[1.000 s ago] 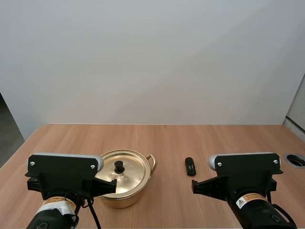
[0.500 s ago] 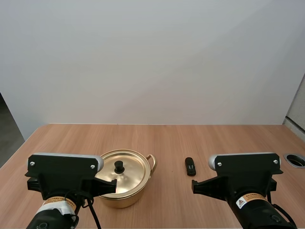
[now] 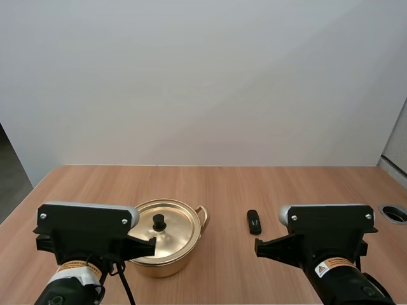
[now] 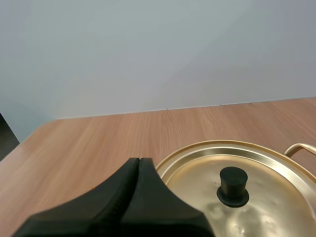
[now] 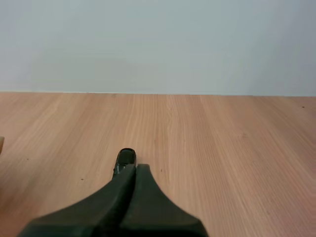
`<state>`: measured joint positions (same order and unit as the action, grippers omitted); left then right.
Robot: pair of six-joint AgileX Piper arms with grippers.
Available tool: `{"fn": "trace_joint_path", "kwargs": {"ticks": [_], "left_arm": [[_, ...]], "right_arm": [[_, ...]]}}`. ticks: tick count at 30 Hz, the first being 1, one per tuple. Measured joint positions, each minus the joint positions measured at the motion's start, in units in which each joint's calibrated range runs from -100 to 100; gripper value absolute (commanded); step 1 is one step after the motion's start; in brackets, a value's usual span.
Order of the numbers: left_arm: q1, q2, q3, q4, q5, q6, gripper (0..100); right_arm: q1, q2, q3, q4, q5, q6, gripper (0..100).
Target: Open the pot, put the car inside, and close it
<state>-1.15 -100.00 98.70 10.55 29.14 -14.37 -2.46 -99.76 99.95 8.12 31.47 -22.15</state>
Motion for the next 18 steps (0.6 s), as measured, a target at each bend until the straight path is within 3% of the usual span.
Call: {"fn": "trace_joint_path", "kwargs": {"ticks": [5,10,14,18], "left_arm": [[0.0,0.0,-8.8,2.3,-1.43,5.74,0],[0.0,0.0,-18.88,-0.81,2.82,6.07,0],[-0.09,0.43,-26.83,-2.68,4.34,5.14,0],[0.49,6.04,-31.19,-7.68,8.49,8.38,0]], "right_arm": [[0.0,0.0,-5.94,-8.73,-2.93,-2.87,0],[-0.97,-0.2,-16.08,-16.0,2.1,0.49,0],[-1.59,0.46,-24.05,-17.16,11.94,4.97,0],[-1.68,3.67,-30.97,-13.44,15.12,5.28,0]]}}
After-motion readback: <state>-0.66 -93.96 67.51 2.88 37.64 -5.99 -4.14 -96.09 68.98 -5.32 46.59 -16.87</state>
